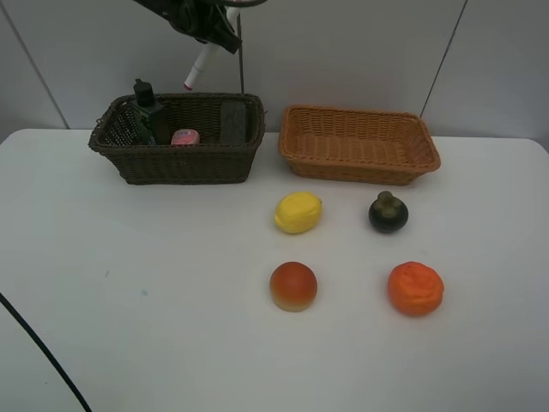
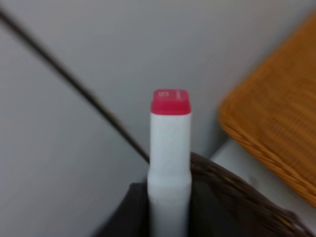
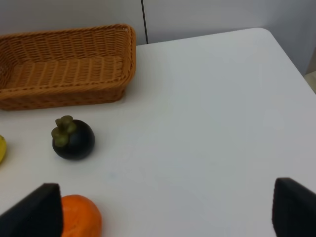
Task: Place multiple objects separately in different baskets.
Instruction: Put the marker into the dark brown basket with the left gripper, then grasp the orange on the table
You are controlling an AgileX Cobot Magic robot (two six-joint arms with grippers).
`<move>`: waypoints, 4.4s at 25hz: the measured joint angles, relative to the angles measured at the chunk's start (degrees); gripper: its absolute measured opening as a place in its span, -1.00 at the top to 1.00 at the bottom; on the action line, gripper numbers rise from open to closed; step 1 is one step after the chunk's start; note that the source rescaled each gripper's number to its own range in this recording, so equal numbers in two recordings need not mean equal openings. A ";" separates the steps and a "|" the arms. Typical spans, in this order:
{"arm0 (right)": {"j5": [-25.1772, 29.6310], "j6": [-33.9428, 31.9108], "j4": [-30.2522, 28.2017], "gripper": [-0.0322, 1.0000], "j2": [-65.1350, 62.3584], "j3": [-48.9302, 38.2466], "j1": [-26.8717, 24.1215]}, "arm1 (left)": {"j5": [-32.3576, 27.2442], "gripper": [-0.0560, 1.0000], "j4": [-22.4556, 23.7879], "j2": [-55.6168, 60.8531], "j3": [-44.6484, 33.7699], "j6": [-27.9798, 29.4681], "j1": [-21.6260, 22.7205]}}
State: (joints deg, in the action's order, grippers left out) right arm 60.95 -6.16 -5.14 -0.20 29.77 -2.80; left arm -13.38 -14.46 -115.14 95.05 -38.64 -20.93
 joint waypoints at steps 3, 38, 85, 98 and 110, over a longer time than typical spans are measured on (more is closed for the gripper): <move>0.00 0.00 0.00 -1.00 0.00 0.00 0.00 | 5.93 0.88 -1.81 -4.87 0.00 1.59 0.97; 0.00 0.00 0.00 -1.00 0.00 0.00 0.00 | -21.04 -0.99 -2.74 11.18 -5.08 22.44 21.14; 0.00 0.00 0.00 -1.00 0.00 0.00 0.00 | -47.13 -0.99 4.63 115.53 -65.85 27.85 22.91; 0.00 0.00 0.00 -1.00 0.00 0.00 0.00 | -47.45 -0.99 10.99 115.53 -65.92 36.47 22.71; 0.00 0.00 0.00 -1.00 0.00 0.00 0.00 | -47.57 -0.99 10.77 115.53 -65.92 36.47 22.71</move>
State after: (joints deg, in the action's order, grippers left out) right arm 60.95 -6.16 -5.14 -0.20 29.77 -2.80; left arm -60.95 -3.69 0.39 29.14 -2.17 1.78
